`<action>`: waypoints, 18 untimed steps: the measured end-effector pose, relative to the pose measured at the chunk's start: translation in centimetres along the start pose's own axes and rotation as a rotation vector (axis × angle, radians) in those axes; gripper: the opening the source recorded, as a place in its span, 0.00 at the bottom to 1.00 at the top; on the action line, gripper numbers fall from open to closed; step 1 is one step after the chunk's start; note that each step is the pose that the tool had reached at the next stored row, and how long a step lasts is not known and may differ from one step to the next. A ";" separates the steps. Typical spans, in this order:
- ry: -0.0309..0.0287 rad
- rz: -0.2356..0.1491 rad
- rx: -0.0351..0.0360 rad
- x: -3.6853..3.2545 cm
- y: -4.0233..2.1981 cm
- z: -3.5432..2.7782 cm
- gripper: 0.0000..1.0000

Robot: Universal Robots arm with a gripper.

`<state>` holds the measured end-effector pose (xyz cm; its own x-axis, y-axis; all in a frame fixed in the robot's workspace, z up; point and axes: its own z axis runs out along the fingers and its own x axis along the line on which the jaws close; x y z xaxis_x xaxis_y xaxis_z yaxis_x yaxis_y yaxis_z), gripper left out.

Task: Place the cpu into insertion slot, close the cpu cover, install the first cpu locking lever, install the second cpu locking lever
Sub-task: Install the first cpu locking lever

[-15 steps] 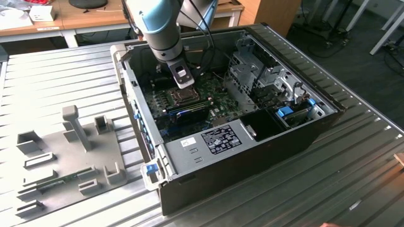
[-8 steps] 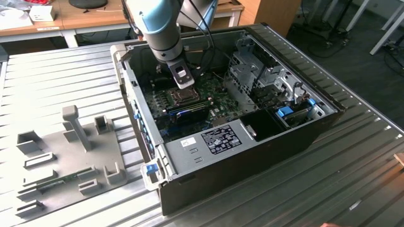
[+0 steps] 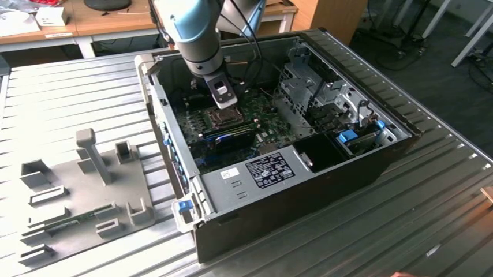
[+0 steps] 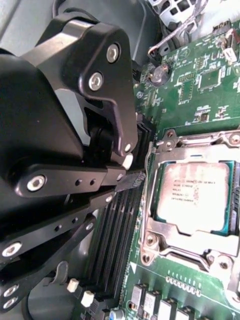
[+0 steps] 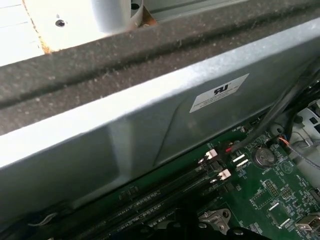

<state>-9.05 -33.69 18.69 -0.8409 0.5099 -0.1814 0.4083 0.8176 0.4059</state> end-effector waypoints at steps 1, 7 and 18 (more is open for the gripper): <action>0.0000 0.000 0.0000 -0.02 -0.03 -0.01 0.10; -0.0003 0.000 0.0004 -0.24 -0.26 -0.07 0.10; 0.0000 0.000 0.0002 -0.18 -0.13 -0.02 0.10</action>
<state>-8.97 -33.89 18.69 -0.8408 0.5101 -0.1814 0.4085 0.8176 0.4058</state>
